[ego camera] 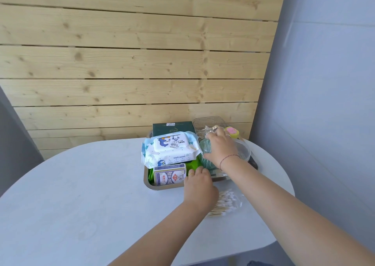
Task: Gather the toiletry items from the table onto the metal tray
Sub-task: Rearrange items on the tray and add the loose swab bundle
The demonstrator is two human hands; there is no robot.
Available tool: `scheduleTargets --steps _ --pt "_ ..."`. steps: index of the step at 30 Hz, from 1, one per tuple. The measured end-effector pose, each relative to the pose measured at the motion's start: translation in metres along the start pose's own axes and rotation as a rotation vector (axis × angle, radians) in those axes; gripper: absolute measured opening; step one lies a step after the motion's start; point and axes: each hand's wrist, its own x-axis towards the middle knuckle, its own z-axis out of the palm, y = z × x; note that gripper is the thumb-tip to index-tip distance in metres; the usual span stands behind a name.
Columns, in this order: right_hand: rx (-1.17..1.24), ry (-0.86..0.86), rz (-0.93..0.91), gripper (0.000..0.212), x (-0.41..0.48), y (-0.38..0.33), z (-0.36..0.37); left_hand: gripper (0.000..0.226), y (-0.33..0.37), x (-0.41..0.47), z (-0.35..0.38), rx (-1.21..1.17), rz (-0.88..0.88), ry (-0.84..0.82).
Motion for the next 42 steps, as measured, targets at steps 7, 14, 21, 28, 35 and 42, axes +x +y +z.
scheduleTargets --steps 7,14,21,28,35,42 --pt "0.23 0.14 0.065 0.046 -0.035 0.023 -0.021 0.047 -0.018 -0.043 -0.005 -0.39 0.095 0.198" --pt "0.411 -0.32 0.349 0.032 -0.109 0.055 -0.012 0.045 -0.033 -0.066 0.004 -0.599 -0.274 -0.005" --pt "0.736 -0.448 0.427 0.039 -0.113 0.049 0.014 0.015 -0.027 -0.055 -0.004 -0.612 -0.343 -0.09" --pt "0.329 -0.404 0.194 0.037 -0.115 0.048 0.008 0.057 -0.029 -0.051 -0.016 -0.196 -0.136 -0.252" --pt "0.23 -0.446 0.017 0.051 -0.12 0.057 0.002 0.043 -0.024 -0.056 -0.015 -0.007 -0.026 -0.138" --pt "0.248 -0.133 0.002 0.026 -0.112 0.053 -0.01 0.032 -0.017 -0.048 -0.026 0.134 0.138 0.238"
